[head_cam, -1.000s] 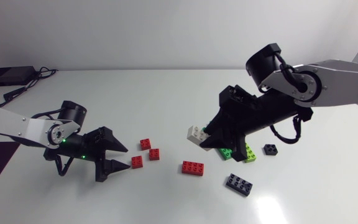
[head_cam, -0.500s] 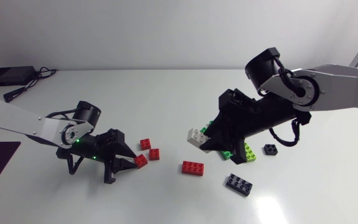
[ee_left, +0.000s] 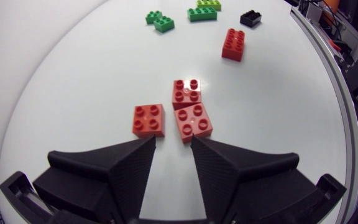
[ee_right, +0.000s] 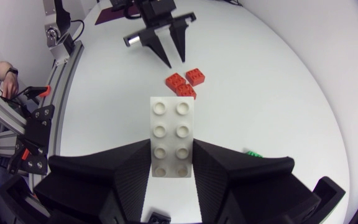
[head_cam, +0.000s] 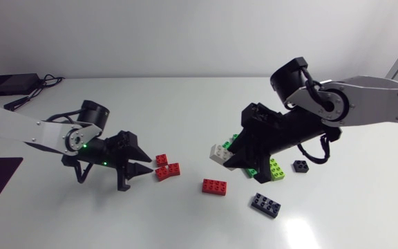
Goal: Separate the duplo bricks
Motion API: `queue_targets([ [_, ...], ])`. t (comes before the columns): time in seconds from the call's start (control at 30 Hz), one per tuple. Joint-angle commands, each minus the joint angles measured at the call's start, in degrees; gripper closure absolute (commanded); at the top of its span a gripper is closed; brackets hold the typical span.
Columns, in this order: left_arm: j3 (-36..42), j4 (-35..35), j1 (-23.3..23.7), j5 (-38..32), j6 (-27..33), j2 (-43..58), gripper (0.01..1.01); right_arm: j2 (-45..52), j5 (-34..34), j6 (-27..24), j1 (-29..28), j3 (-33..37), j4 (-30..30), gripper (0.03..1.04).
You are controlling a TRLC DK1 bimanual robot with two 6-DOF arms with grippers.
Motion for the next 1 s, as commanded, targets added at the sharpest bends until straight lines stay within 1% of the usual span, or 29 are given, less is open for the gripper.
queue_targets([
  [0.0, -1.0, -0.9, 1.5, -0.2, -0.8, -5.7, 0.431, 4.0, 1.7, 0.6, -0.1, 1.8, 0.8, 0.75],
  [0.13, -1.5, -3.3, 2.1, -0.2, -1.2, -10.1, 0.207, 10.0, 5.0, 1.0, 0.6, 6.3, 1.6, 0.75],
  [0.37, -1.4, -5.7, 2.9, -0.2, -1.2, -13.0, 0.062, 20.1, 9.5, 2.2, 2.8, 13.4, 2.8, 0.75],
  [0.53, -1.7, -7.6, 2.9, -0.4, -1.3, -14.6, 0.052, 26.1, 13.1, 2.4, 4.6, 18.0, 2.5, 0.75],
  [0.73, -2.9, -8.1, 3.7, -1.0, -1.2, -17.1, 0.051, 31.4, 16.3, 2.3, 5.8, 22.5, 1.3, 0.74],
  [0.97, -3.6, -9.4, 3.7, -2.2, -1.0, -19.3, 0.051, 35.8, 20.1, 1.8, 7.0, 25.3, 0.0, 0.73],
])
